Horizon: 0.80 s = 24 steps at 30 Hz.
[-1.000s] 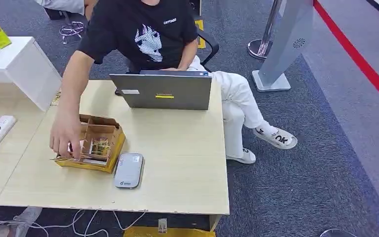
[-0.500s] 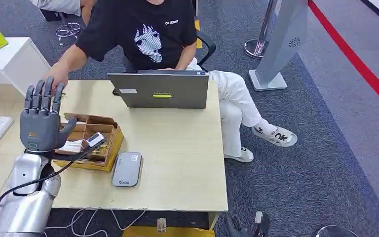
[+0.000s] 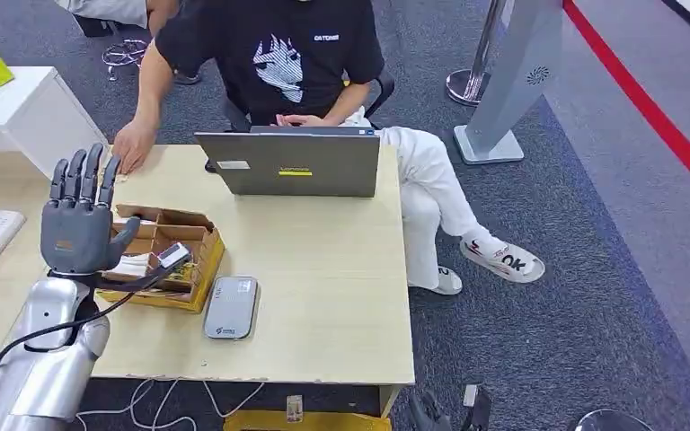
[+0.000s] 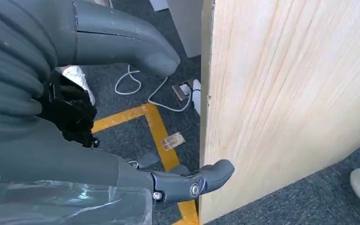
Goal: Pass the card to the sensor for recognition and then transmit it.
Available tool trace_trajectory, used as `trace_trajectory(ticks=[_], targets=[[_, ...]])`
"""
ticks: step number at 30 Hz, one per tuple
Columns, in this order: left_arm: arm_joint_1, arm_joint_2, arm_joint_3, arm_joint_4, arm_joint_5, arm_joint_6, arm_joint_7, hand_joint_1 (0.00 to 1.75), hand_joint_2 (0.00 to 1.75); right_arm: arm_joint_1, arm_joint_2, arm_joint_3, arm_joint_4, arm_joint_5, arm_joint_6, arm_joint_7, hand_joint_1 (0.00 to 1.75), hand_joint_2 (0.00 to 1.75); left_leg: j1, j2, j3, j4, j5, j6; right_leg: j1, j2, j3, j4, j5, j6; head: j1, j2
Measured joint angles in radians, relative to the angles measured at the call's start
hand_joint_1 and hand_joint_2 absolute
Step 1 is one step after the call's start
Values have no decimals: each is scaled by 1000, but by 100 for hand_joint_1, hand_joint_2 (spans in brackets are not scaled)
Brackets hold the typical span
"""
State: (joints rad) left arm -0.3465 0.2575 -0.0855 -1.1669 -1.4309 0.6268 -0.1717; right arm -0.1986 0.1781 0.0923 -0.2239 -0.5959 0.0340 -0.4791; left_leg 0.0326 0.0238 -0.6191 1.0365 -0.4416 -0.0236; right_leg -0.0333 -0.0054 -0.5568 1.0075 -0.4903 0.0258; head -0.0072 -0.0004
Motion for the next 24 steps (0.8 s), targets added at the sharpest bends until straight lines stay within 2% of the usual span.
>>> trace_trajectory(ticks=[24], targets=[[0, 0, -1, 0, 4, 5, -9, 0, 175, 4, 4, -18, 0, 14, 1, -3, 0, 175, 0, 0, 0, 0, 0, 0, 0, 0, 0, 0, 0, 0, 0, 0]])
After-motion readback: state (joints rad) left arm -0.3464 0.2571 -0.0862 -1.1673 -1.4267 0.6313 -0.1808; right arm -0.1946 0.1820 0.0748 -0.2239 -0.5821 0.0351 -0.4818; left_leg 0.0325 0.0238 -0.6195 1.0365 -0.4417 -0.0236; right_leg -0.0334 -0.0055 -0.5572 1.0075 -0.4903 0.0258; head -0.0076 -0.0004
